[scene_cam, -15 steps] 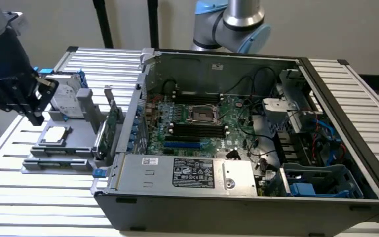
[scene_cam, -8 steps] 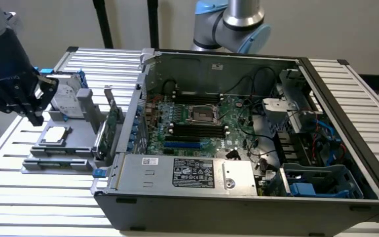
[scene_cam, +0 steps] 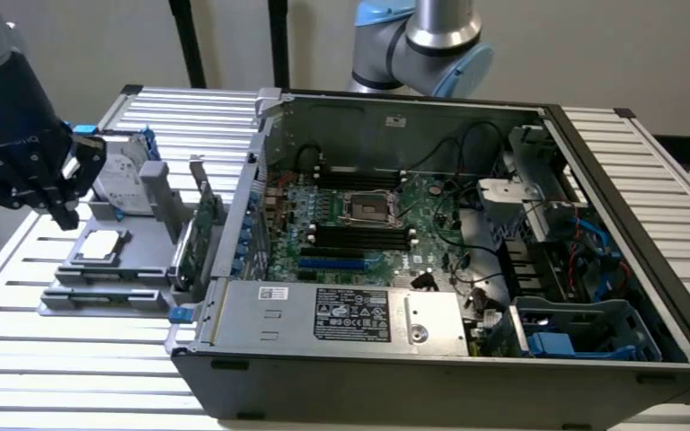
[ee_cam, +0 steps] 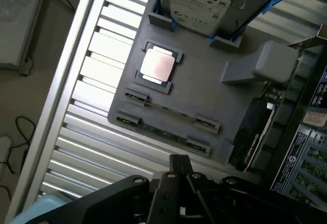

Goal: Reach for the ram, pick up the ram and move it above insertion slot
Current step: 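Pick up the ram and move it above insertion slot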

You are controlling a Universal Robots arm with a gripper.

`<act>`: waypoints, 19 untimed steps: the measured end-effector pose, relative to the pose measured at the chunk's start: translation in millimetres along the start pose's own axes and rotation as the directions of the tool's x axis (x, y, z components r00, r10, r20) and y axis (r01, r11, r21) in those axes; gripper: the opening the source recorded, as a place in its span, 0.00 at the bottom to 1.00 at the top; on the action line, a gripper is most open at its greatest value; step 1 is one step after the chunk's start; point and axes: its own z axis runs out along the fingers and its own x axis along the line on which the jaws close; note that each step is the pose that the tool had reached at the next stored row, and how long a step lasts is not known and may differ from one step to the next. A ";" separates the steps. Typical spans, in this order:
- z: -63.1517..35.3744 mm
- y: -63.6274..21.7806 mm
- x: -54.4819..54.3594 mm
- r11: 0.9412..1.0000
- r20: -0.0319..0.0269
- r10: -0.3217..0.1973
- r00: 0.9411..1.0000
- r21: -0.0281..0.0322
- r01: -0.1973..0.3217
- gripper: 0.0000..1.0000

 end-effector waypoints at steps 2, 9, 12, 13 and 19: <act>0.0 0.0 0.0 0.999 0.000 -0.035 0.999 0.001 0.035 0.11; 0.3 0.0 -0.1 0.987 -0.001 -0.162 0.987 0.002 0.162 0.11; 0.9 0.0 0.0 0.976 -0.003 -0.217 0.976 0.002 0.217 0.11; 1.3 0.0 0.0 0.972 -0.003 -0.234 0.972 0.003 0.234 0.11; 2.9 0.0 0.0 0.941 -0.004 -0.339 0.941 0.003 0.339 0.11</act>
